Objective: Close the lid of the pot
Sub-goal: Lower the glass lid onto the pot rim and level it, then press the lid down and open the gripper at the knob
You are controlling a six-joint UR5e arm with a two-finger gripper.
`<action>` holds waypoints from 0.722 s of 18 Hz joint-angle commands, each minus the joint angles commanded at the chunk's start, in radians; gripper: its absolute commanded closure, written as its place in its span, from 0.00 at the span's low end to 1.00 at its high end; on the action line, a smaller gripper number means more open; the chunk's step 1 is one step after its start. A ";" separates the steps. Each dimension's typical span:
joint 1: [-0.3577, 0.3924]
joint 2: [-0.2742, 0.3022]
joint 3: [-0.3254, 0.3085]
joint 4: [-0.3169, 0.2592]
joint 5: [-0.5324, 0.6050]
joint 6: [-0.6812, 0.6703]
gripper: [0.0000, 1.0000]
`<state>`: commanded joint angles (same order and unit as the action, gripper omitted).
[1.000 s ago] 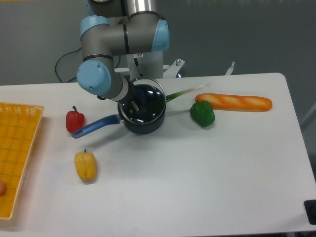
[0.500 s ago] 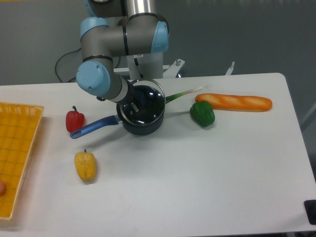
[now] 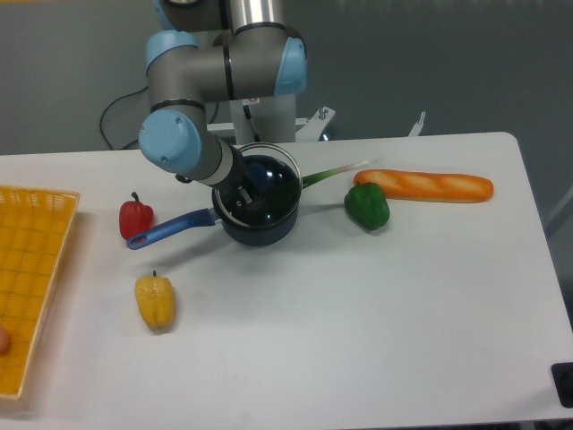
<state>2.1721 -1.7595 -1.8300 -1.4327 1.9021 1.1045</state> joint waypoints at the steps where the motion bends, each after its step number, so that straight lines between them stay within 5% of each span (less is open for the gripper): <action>1: 0.000 0.000 0.002 -0.002 0.000 0.002 0.22; 4: 0.006 0.000 0.035 -0.011 -0.003 0.003 0.20; 7: 0.006 -0.002 0.086 -0.012 0.002 0.000 0.01; 13: 0.084 0.000 0.164 -0.009 -0.087 0.003 0.00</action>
<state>2.2563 -1.7595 -1.6661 -1.4419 1.8150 1.1075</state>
